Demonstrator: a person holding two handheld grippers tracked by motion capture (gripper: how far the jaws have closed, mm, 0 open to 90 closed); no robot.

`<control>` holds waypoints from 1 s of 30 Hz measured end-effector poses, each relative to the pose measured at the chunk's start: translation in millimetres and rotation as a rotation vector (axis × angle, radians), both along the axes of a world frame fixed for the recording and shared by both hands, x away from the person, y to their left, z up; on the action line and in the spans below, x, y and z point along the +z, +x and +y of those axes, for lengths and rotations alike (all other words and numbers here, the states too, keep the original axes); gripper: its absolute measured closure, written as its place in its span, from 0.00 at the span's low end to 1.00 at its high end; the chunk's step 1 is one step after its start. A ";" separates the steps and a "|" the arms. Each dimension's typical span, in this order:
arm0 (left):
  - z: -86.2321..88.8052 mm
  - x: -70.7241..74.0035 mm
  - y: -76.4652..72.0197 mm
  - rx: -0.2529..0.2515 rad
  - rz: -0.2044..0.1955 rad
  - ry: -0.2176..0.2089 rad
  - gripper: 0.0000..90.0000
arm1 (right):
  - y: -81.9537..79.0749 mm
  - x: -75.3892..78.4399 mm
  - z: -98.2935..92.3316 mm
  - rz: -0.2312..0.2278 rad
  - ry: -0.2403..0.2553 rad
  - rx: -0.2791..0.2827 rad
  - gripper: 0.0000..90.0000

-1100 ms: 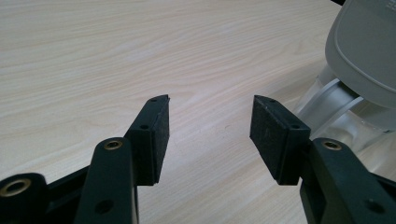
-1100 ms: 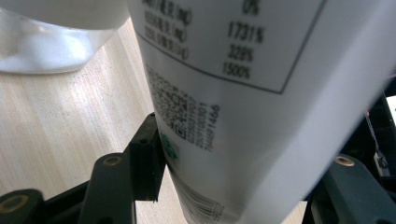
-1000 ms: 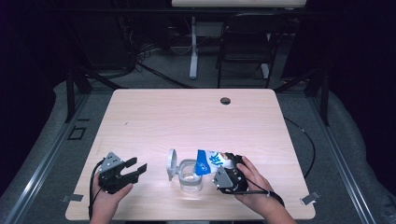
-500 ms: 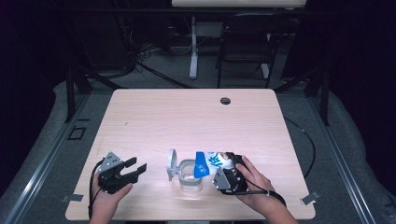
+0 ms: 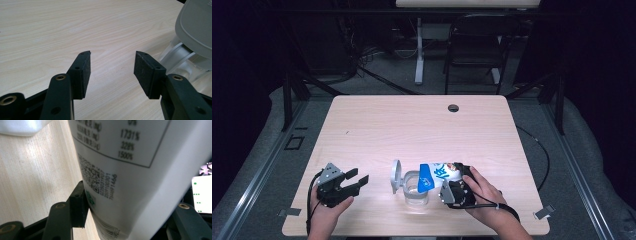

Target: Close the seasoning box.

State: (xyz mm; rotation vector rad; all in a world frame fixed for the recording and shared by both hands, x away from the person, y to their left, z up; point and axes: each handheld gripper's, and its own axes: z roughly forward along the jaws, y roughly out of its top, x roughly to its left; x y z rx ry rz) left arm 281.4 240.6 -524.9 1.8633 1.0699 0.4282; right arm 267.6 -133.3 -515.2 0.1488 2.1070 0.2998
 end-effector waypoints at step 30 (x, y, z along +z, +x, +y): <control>1.0 1.1 -0.1 0.000 -0.004 -0.002 0.53 | 4.3 -6.1 8.4 -0.016 -0.059 -0.011 0.48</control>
